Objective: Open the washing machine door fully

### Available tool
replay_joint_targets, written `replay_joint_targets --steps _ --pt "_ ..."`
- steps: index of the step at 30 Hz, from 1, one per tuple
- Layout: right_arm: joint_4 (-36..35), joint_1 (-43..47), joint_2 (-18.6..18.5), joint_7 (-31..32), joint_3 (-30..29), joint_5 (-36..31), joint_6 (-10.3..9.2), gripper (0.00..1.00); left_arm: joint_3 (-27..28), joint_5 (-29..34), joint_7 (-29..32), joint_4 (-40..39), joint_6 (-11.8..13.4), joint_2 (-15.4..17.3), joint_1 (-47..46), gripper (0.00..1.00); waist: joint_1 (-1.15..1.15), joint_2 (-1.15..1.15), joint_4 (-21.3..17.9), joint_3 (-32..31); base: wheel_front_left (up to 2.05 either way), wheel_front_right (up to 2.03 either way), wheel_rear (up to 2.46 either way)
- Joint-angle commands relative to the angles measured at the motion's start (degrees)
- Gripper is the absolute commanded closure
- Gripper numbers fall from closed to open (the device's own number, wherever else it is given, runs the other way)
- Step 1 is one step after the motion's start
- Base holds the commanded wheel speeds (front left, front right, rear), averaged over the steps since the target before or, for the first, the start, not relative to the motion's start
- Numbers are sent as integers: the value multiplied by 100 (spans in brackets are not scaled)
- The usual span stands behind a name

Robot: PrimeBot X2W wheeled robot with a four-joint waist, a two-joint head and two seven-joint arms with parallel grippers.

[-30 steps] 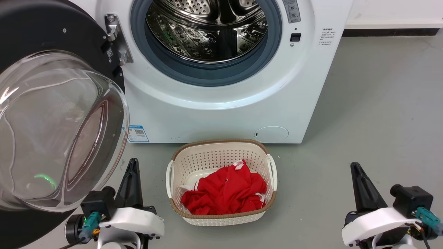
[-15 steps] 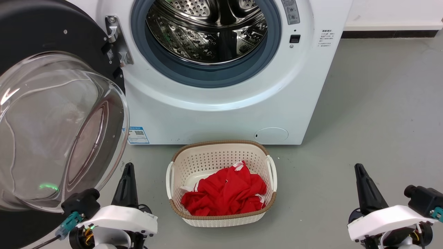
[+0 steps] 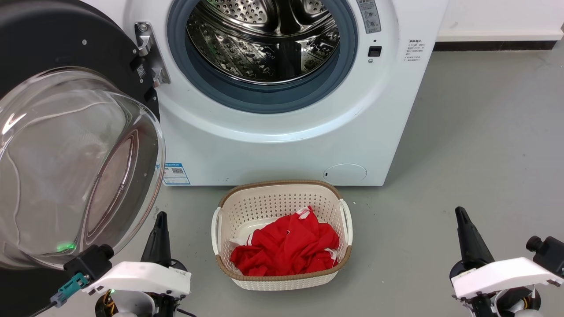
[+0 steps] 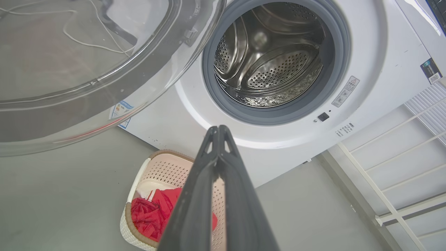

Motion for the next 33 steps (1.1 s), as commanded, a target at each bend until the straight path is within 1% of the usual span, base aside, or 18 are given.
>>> replay_joint_targets --steps 1,18,19,33 --pt "-42 -151 -45 30 -26 211 -1 100 41 -191 43 -50 -50 3 -161 100 0 0 0 -3 0 0 0" --pt "71 -227 -57 244 -100 1523 -1 100 189 -1470 365 44 -195 2 -181 100 0 0 -3 -46 0 0 0" --pt "71 -227 -57 244 -100 1523 -1 100 189 -1470 365 44 -195 2 -181 100 0 0 -3 -46 0 0 0" --pt "165 -290 -58 414 -168 2503 -2 100 301 -2433 609 111 -311 1 -209 100 0 0 -6 -84 0 0 0"
